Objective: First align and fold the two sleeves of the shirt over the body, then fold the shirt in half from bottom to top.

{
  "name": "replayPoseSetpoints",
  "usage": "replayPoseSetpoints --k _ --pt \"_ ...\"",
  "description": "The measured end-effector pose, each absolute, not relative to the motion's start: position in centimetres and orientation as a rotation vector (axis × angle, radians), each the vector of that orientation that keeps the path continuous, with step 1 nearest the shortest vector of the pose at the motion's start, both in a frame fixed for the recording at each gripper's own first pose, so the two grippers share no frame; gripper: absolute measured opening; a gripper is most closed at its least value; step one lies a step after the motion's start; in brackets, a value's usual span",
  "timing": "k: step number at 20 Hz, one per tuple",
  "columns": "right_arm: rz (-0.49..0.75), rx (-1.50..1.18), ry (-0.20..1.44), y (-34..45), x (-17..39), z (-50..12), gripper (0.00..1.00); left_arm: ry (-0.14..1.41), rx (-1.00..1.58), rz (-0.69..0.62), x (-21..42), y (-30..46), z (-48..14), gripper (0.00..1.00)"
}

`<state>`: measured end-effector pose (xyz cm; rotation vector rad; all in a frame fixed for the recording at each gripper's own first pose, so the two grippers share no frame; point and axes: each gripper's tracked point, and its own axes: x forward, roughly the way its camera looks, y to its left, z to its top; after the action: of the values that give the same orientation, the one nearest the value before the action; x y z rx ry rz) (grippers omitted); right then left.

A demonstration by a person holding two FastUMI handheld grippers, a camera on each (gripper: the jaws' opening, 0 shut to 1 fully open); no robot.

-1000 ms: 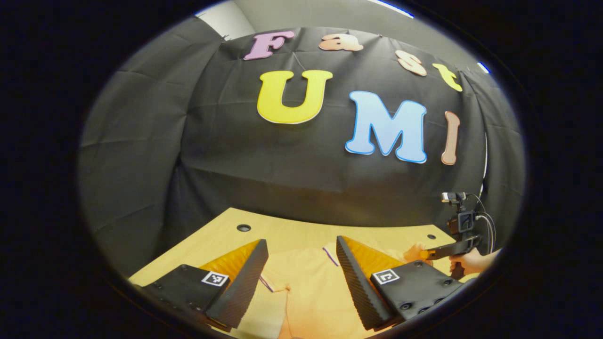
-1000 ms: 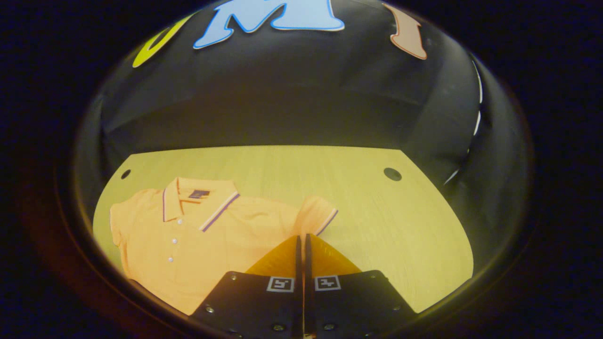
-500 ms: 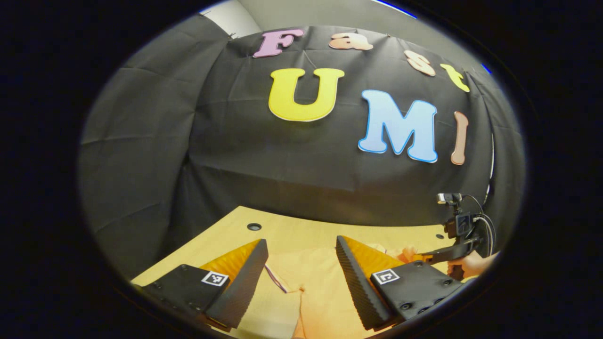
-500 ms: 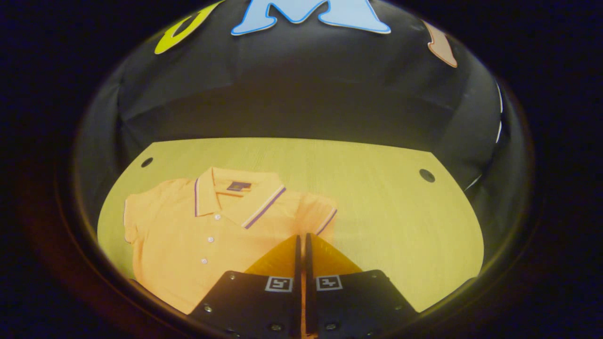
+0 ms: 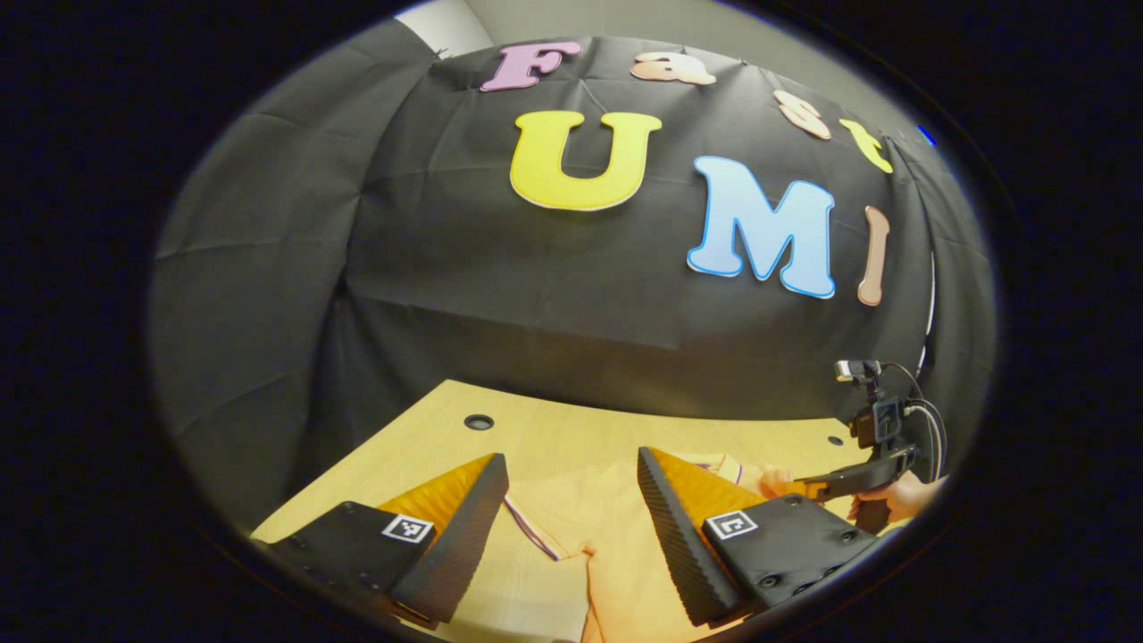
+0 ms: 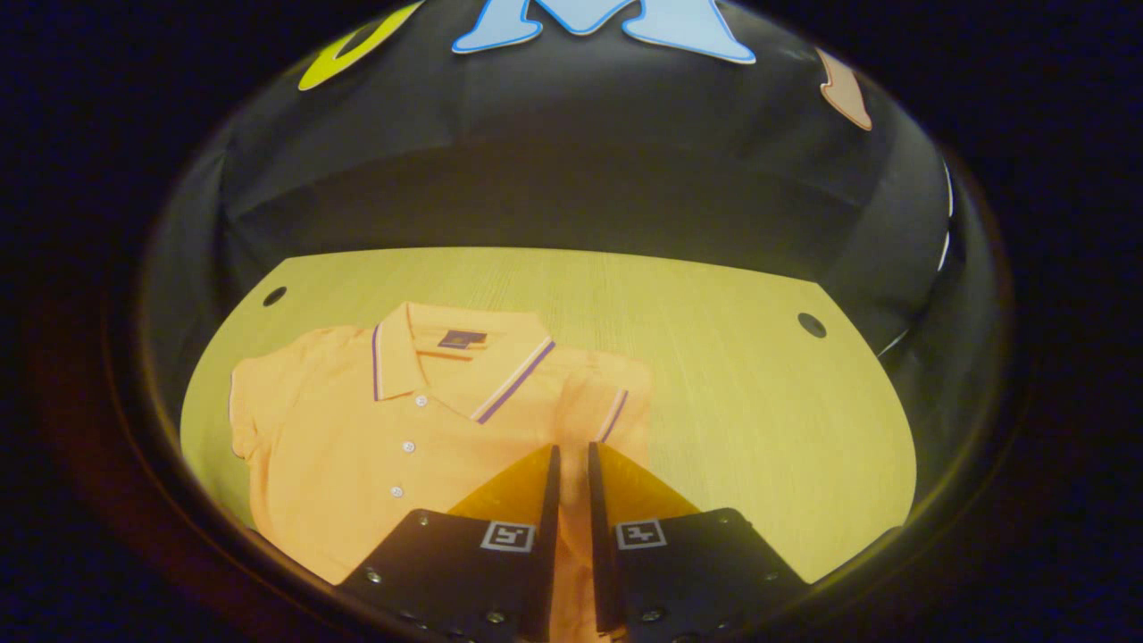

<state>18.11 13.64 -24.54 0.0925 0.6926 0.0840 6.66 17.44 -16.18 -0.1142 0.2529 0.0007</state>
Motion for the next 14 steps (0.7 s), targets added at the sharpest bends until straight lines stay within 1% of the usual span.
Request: replayPoseSetpoints --k 1,2,5,6,7,8,9,14 --pt "0.082 0.096 0.688 13.7 17.9 -24.2 0.28 0.258 -0.116 -0.001 7.1 17.7 -16.8 0.95" --pt "0.073 0.099 0.687 13.4 17.6 -23.8 0.34 0.271 -0.116 0.003 7.8 17.9 -17.7 0.94" --pt "0.094 0.141 0.644 13.4 16.4 -21.2 0.67 0.308 -0.124 0.021 9.6 18.7 -20.2 0.94" --pt "0.096 0.150 0.627 13.2 15.9 -20.3 0.75 0.318 -0.123 0.033 10.0 19.1 -20.9 0.94" --pt "0.094 0.154 0.603 12.9 15.4 -19.1 0.77 0.330 -0.120 0.044 10.5 19.4 -21.7 0.95" --pt "0.094 0.158 0.572 12.6 14.9 -17.6 0.82 0.342 -0.116 0.059 11.0 19.9 -22.6 0.94" --pt "0.091 0.159 0.542 12.3 14.3 -16.4 0.98 0.355 -0.112 0.069 11.5 20.1 -23.3 0.94" --pt "0.088 0.154 0.437 11.7 10.4 -11.6 0.99 0.426 -0.142 0.087 13.8 21.3 -26.8 0.95"
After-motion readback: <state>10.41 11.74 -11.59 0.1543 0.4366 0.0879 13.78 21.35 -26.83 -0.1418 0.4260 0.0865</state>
